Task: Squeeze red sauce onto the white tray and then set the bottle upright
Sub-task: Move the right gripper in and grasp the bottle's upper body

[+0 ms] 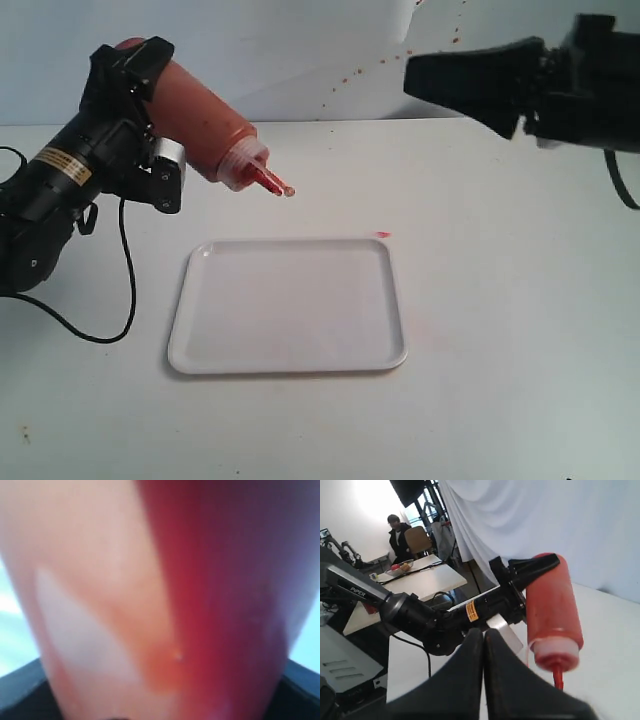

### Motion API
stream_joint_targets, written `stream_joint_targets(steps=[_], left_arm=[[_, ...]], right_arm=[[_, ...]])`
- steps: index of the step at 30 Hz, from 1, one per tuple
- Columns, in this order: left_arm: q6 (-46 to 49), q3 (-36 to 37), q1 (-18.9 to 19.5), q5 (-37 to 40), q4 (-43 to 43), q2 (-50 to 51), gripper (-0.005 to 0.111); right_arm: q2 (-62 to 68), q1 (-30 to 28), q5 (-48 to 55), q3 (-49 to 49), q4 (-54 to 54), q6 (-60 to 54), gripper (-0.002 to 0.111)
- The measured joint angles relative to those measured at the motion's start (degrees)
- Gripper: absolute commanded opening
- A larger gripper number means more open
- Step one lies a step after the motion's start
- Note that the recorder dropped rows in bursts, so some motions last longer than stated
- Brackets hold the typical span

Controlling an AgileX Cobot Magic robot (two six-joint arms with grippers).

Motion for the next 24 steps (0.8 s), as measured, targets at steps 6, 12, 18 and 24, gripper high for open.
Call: stream_joint_targets(steps=[6,12,18,24], left_arm=[[6.6,0.0,0.0,0.0,1.4,0.0,0.0],[10.1,0.0,0.0,0.0,7.1,0.0,0.0],[10.2,0.0,0.0,0.0,8.8,0.0,0.0],[10.2,0.0,0.0,0.0,9.4,0.0,0.0]], right_arm=[[9.1,5.8,-14.2,-11.8,0.0,1.1,0.0],[19.4,9.3,-18.6,-21.3,-2.3,3.9,0.043],[26.9,12.8,-24.6,-26.4,-7.1,5.7,0.096],[30.0,16.4,-26.8,-30.2,-11.6,7.9,0.096]])
